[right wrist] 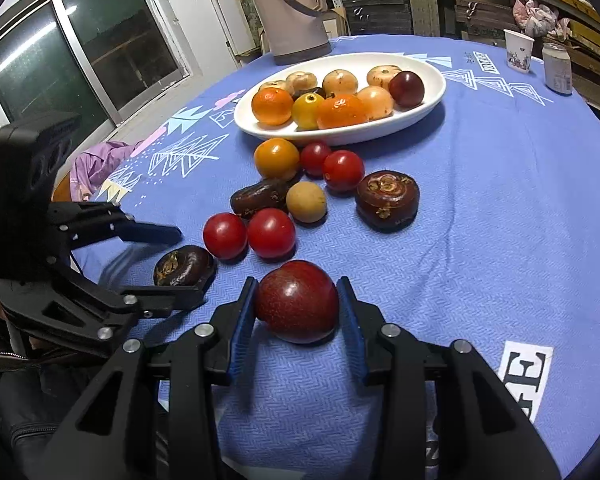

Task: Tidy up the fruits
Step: 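Grasp a dark red plum with the right tool while the left tool grasps a dark brown fruit, then carry both fruits onto the white plate and open both tools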

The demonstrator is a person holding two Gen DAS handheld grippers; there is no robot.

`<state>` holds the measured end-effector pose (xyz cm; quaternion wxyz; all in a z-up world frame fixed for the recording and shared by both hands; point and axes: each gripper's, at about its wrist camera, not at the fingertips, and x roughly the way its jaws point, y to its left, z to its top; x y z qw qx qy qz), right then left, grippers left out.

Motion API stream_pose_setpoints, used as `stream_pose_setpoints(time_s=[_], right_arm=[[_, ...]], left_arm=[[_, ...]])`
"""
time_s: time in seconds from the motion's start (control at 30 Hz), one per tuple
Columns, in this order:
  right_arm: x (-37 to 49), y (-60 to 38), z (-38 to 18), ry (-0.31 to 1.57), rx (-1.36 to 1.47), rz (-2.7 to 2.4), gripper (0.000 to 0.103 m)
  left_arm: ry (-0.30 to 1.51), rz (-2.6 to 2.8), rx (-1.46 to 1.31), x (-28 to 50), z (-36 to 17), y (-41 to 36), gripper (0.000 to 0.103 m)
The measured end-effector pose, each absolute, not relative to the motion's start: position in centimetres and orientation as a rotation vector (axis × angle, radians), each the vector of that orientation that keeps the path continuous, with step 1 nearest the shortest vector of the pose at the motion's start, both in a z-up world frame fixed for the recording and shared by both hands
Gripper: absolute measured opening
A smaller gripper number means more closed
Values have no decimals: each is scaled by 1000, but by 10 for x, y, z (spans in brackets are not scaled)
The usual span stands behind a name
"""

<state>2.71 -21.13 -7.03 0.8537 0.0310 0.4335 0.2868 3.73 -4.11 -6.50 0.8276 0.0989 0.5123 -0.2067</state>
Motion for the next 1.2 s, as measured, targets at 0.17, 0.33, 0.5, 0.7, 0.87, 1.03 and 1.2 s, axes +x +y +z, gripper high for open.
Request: stream_pose_setpoints(time_s=[0.17, 0.33, 0.5, 0.7, 0.87, 1.03, 1.2], right_arm=[[26, -208, -69, 912, 55, 609, 39], [25, -207, -65, 904, 50, 617, 39], [25, -209, -60, 892, 52, 614, 39], [24, -214, -47, 858, 48, 606, 39], [33, -219, -24, 796, 42, 589, 39], [49, -219, 5, 717, 26, 588, 39], [72, -214, 22, 666, 28, 566, 39]], left_arm=[[1058, -454, 209, 33, -64, -41, 44], [1041, -437, 192, 35, -58, -36, 43], [1003, -431, 172, 35, -45, -28, 43], [975, -406, 168, 38, -33, -22, 43], [944, -384, 168, 50, -20, -16, 44], [891, -329, 148, 76, 2, -4, 44], [854, -295, 141, 103, 19, 2, 44]])
